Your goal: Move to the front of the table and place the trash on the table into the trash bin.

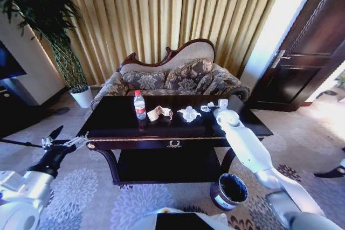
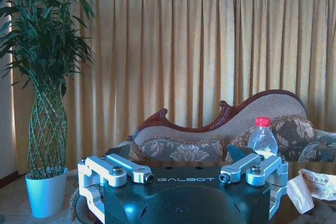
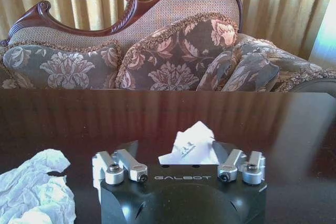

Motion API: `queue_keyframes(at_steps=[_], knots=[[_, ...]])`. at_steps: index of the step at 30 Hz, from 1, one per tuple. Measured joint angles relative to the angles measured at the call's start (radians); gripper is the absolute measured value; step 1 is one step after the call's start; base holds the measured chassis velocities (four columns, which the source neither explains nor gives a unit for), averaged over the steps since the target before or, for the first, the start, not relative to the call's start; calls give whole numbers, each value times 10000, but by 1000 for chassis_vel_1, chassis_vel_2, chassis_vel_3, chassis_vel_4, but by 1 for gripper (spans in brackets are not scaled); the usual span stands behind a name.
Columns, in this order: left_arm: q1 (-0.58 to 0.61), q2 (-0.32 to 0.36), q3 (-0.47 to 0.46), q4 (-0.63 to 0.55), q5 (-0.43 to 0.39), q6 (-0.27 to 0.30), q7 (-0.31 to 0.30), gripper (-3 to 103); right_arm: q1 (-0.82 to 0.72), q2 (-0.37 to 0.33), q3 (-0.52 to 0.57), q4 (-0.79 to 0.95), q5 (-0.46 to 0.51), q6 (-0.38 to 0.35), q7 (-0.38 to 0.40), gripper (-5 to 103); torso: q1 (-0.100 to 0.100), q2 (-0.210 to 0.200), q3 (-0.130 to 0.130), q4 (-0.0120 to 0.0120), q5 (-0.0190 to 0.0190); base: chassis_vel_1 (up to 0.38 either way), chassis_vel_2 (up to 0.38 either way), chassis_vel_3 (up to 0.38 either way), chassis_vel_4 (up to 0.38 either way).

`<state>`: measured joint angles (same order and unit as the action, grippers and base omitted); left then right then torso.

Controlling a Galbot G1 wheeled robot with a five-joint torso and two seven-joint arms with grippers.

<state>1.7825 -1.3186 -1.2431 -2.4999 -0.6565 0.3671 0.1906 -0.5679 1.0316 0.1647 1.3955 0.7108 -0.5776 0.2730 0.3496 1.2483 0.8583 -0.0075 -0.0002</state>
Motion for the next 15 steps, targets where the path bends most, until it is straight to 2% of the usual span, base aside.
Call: queue_keyframes(at_steps=[1,2,4,5,9,10,11,12,14,15], knots=[[-4,-3,0,0,-4,-10,0,100,0,-17,-14,20,1,0,0,78,0,0,0,0,1,0,0,0,0],[-4,-3,0,0,-4,-10,0,100,0,-17,-14,20,1,0,0,78,0,0,0,0,1,0,0,0,0],[-5,-8,3,0,-8,-26,4,100,-1,-46,-27,41,1,0,2,67,0,0,0,-1,0,0,0,0,0],[-5,-8,3,0,-8,-26,4,100,-1,-46,-27,41,1,0,2,67,0,0,0,-1,0,0,0,0,0],[0,-4,-21,1,-37,-62,18,100,-113,-93,-28,50,8,52,-5,45,0,0,0,0,0,0,0,0,0],[0,-4,-21,1,-37,-62,18,100,-113,-93,-28,50,8,52,-5,45,0,0,0,0,0,0,0,0,0],[0,0,-29,7,-43,-78,18,100,-145,-105,-28,71,11,119,-12,40,0,0,0,-1,1,0,0,0,0],[0,5,-37,12,-50,-85,19,100,-161,-112,-28,81,10,151,-16,40,0,0,-1,-1,0,0,0,0,0],[7,29,-68,17,-73,-104,20,100,-208,-117,-27,118,10,201,-28,29,0,0,0,-1,1,0,0,0,0],[14,41,-88,16,-102,-112,20,100,-230,-118,-18,134,12,210,-30,29,0,0,0,0,0,0,0,0,0]])
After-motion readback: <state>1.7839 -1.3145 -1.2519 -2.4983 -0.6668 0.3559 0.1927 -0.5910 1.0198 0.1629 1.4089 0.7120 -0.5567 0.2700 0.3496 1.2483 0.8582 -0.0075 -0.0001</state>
